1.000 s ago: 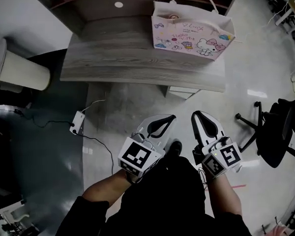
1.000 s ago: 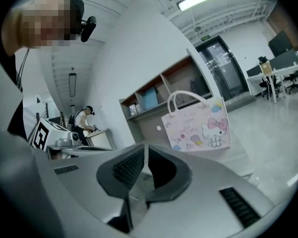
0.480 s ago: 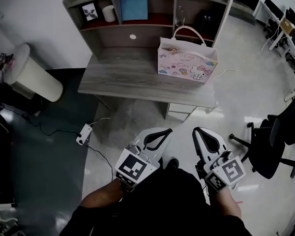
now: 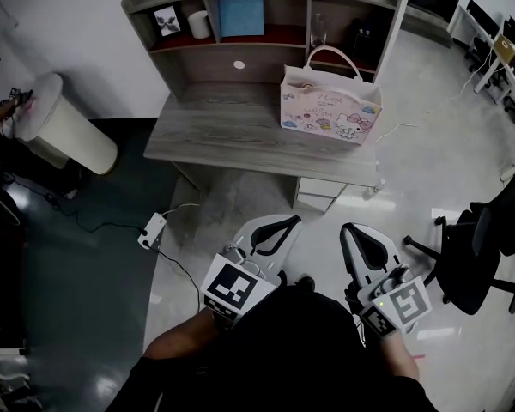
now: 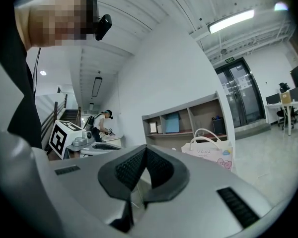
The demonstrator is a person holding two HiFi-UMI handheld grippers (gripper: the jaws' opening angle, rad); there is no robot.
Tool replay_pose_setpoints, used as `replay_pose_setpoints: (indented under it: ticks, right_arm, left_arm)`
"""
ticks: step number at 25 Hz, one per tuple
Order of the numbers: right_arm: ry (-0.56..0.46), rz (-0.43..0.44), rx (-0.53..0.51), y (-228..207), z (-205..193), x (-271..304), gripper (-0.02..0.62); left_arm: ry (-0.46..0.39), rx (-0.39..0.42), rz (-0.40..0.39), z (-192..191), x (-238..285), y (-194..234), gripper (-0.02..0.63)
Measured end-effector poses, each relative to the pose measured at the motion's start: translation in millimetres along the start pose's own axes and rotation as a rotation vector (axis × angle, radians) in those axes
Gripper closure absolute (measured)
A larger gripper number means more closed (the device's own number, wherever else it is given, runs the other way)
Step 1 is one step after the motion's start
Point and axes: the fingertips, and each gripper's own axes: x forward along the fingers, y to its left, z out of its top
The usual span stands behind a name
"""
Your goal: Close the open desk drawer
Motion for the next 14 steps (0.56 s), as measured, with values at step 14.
replay_pose_setpoints:
  ticks: [14]
  right_arm:
    - [-0.015, -0.001, 0.014, -16.7, 0.8, -8.3, 0.584]
  left_arm:
    - [-0.016, 0.011, -0.004, 9.3, 14.4, -5.8, 0.598]
